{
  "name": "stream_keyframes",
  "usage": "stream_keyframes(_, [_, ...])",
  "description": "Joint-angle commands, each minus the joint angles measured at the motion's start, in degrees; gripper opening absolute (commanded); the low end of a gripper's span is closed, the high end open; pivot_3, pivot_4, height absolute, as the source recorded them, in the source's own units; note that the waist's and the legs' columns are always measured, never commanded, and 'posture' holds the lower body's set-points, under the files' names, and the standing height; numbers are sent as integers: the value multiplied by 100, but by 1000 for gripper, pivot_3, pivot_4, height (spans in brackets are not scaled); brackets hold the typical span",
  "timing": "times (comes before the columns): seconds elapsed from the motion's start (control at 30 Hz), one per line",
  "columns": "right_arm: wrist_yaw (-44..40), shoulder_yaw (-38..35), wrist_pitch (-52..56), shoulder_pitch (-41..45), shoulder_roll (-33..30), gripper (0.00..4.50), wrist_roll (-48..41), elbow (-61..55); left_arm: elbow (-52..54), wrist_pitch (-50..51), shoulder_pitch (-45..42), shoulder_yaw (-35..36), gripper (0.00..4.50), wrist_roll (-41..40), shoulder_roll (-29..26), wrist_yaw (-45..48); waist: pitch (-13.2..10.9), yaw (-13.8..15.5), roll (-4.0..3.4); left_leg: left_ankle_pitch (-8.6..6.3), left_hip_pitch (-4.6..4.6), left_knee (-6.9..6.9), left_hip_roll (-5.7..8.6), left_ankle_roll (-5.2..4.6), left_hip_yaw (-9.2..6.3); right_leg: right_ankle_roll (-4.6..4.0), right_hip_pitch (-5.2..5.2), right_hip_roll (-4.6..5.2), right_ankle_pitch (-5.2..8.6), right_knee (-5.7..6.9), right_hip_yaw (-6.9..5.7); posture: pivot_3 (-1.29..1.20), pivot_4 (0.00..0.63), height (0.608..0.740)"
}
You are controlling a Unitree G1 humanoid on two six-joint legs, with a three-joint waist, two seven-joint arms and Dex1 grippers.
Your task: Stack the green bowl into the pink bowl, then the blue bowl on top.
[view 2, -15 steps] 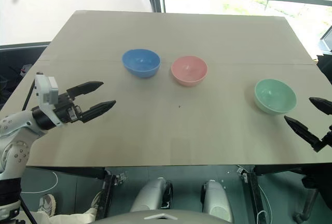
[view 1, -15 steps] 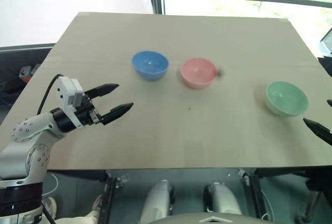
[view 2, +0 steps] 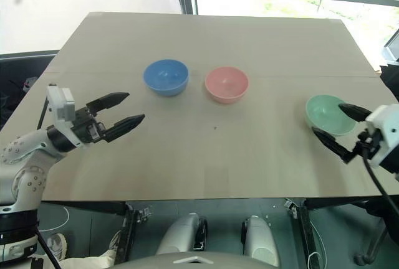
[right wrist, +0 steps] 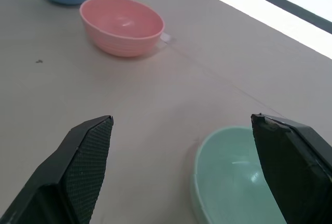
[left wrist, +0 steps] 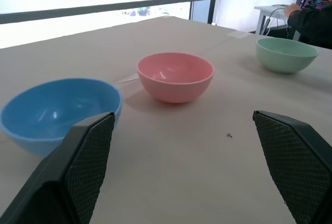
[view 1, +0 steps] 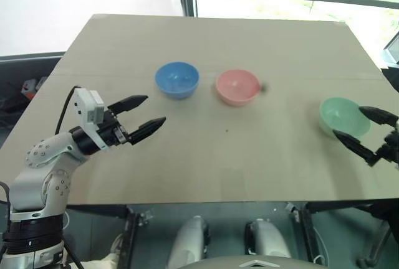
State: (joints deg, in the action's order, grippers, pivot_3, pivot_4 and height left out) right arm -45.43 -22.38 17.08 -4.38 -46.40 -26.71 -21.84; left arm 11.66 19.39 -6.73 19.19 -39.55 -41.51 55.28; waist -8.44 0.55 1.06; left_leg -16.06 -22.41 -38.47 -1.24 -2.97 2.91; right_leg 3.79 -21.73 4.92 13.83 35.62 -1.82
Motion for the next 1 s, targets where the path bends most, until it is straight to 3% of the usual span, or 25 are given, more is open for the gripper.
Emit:
stream_keyframes(0.03, [169, 1349, -360, 1111, 213, 4458, 923, 154, 399, -50, -85, -121, 4500, -98, 229, -108, 0, -36, 1, 0, 2, -1, -1, 0, 1, 0, 0, -1, 0, 3, 1, 0, 150, 740])
stream_keyframes(0.1, [225, 2075, -618, 1871, 469, 4458, 1516, 646, 482, -40, -66, -167, 4500, -122, 371, -173, -1, -51, -1, 2, 6, -2, 0, 3, 0, 0, 0, -2, 0, 10, 2, 0, 150, 740])
stream_keyframes(0.23, [381, 3722, -2058, 4018, 1496, 4458, 3137, 3018, 675, -67, 135, -212, 4500, -8, 566, -401, -3, -138, 5, 5, 3, -3, 2, 8, 2, 0, -5, -8, -1, 11, 3, 0, 150, 740])
stream_keyframes(0.4, [382, 4430, -3290, 5151, 2151, 4458, 3844, 4934, 876, -73, 367, -107, 4500, -16, 584, -560, -4, -80, 7, 11, -32, 11, -1, 17, -26, -1, -31, -13, 0, 20, -25, 0, 150, 740])
stream_keyframes(0.53, [-42, 4769, -3849, 5614, 2427, 3403, 4018, 5884, 1216, -54, 763, 207, 4500, -86, 545, -743, -6, -123, 5, 6, -55, 17, 14, 10, -26, 0, -41, 3, -1, 5, -38, 0, 150, 740])
stream_keyframes(0.6, [-56, 4759, -4049, 5745, 2482, 2314, 4062, 6153, 1337, -54, 913, 287, 4500, -100, 550, -798, -10, -136, 1, 7, -54, 16, 12, 11, -23, 1, -35, 4, -1, -6, -46, 0, 150, 740])
stream_keyframes(0.63, [-54, 4745, -4111, 5790, 2507, 2195, 4071, 6255, 1375, -53, 955, 305, 4500, -102, 553, -812, -11, -140, 0, 7, -53, 16, 10, 11, -23, 1, -35, 3, -1, -7, -47, 0, 150, 740])
stream_keyframes(0.83, [21, 4718, -4423, 5993, 2571, 18, 4221, 6753, 1578, -39, 1144, 395, 4500, -152, 562, -935, -11, -157, -1, 29, -6, 13, -4, 49, -25, -3, -15, -13, 0, 17, -46, 0, 150, 740])
stream_keyframes(0.93, [-157, 4545, -4236, 5898, 2552, 18, 3986, 6421, 1601, -21, 1167, 415, 4500, -166, 551, -967, -11, -155, -2, 29, -2, 13, -7, 50, -25, -5, -13, -12, 0, 23, -43, 0, 150, 740])
stream_keyframes(1.0, [-752, 4462, -3722, 5519, 2421, 18, 3524, 5489, 1578, -15, 1171, 420, 4500, -167, 546, -973, -11, -145, -1, 29, -5, 14, -7, 48, -24, -6, -15, -11, 0, 21, -40, 0, 150, 740])
